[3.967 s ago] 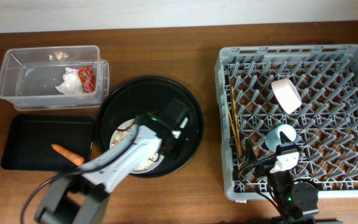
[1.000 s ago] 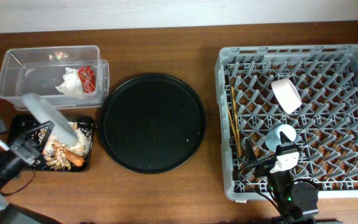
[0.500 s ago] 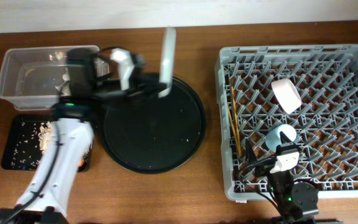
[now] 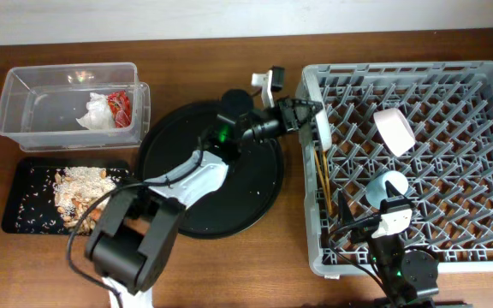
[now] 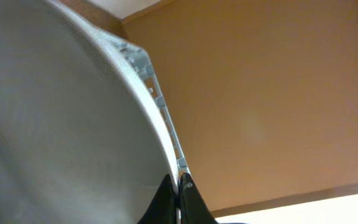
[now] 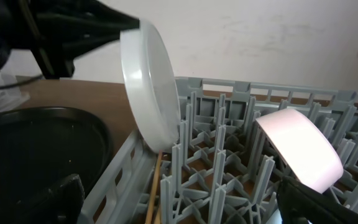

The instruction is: Sort waste into correct bins and load items into the dishwasher rack

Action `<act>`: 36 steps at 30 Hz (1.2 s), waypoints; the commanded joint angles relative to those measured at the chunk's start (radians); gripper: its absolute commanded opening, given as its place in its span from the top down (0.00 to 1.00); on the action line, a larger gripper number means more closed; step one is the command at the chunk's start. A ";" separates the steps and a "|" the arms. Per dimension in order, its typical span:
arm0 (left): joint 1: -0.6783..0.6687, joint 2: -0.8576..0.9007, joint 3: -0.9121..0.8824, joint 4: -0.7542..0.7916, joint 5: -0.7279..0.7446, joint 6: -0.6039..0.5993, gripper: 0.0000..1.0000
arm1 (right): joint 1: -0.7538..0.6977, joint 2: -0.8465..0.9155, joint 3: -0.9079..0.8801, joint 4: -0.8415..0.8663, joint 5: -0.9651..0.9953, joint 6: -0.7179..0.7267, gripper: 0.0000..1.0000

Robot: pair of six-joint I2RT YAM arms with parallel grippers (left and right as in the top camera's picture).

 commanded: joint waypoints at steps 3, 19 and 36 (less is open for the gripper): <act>0.003 0.012 0.004 0.010 0.108 0.156 0.39 | -0.006 -0.006 -0.005 -0.005 -0.005 -0.006 0.02; 0.171 -0.834 0.004 -1.297 -0.665 0.832 0.01 | -0.006 -0.006 -0.005 -0.005 -0.005 -0.006 0.02; 0.421 -1.598 -0.705 -1.009 -0.818 1.022 0.01 | -0.006 -0.006 -0.005 -0.005 -0.005 -0.006 0.02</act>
